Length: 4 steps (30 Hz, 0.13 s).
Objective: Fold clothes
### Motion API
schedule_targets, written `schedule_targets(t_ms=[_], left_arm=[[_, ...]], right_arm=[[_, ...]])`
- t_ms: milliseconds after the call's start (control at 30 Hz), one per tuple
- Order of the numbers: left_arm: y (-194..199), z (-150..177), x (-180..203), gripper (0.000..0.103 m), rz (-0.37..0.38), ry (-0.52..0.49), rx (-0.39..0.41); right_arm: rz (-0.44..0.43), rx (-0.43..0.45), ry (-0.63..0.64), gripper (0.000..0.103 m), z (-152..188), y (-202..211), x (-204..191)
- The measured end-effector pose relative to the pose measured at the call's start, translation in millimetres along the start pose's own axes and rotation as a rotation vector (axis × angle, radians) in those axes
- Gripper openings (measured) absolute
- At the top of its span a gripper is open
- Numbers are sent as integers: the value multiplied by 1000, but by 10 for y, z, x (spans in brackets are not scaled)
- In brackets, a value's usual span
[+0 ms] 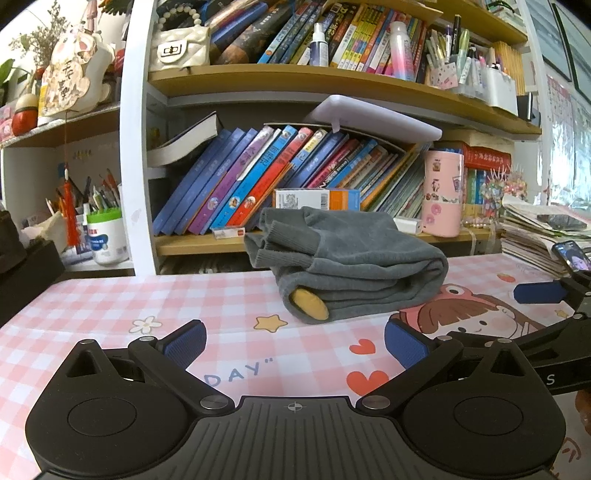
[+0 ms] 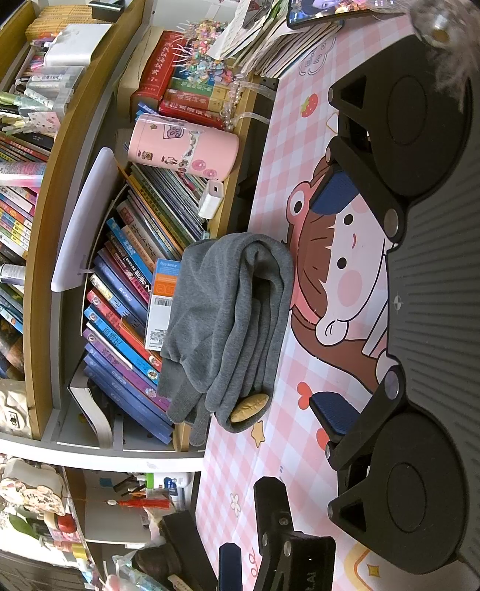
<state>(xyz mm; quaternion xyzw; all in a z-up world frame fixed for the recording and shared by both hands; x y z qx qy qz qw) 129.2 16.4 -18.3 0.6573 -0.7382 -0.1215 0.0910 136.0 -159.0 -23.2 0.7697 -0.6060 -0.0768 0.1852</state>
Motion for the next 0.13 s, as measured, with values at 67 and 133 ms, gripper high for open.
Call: schedule_targets(t_ms=[67,133], left_arm=[[-1,1,3,103,-1,-2,-1],[-3,2,5,103,-2,-3,-2]], right_arm=[[0,0,1,103,0,1,-2],[0,-1,1,103,1,1,-5]])
Point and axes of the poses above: each gripper's, at about its wrist camera, not at the fingertips, and y roughly against the way its jaws point, x to its right, z to its underside, the point moved 7 cm from there along -y, roughly the way its jaws point, and after that the axes turned 2 degrees about x, right-handed, at the moved point
